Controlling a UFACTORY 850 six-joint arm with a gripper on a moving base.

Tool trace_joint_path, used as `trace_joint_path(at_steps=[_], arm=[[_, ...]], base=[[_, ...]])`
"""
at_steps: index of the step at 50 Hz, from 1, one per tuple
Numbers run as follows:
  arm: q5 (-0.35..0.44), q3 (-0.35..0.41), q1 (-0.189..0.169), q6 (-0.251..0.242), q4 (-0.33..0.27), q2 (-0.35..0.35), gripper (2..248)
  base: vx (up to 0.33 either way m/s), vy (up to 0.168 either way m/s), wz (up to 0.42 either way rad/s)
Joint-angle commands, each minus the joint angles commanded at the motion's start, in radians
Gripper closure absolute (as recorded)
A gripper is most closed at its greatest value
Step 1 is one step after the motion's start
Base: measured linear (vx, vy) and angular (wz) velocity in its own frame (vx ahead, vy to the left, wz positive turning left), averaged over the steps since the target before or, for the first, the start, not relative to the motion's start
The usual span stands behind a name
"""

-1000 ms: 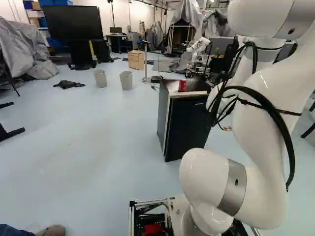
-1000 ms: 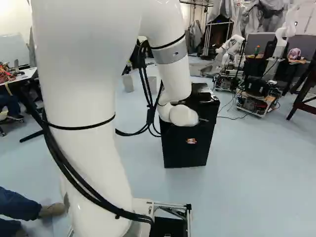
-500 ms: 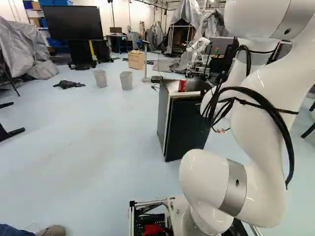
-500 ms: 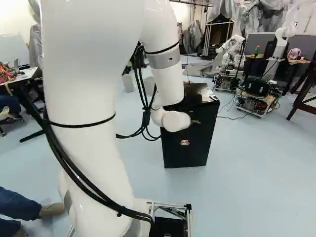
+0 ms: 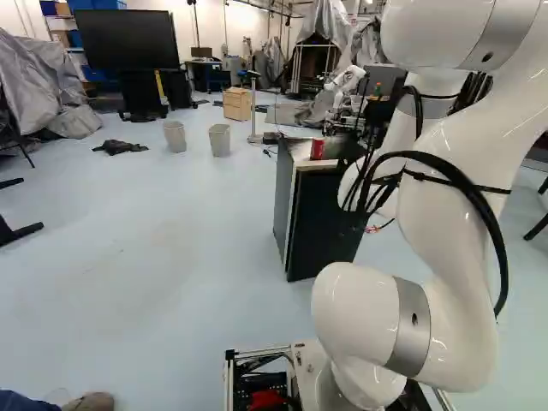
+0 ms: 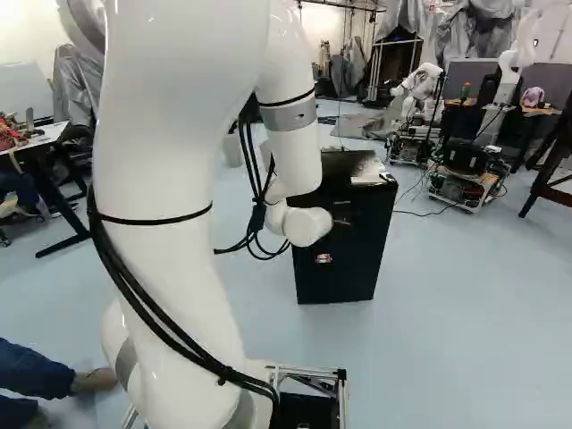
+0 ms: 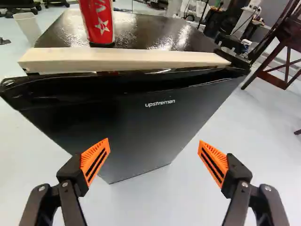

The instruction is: Grab a drink from the fridge

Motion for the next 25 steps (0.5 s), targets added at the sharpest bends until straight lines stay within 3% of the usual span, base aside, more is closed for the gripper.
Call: trace_joint_path(at_steps=[25], arm=[[0.050, 0.020, 0.076, 0.000, 0.000, 0.013, 3]], base=[[0.000, 0.000, 0.000]])
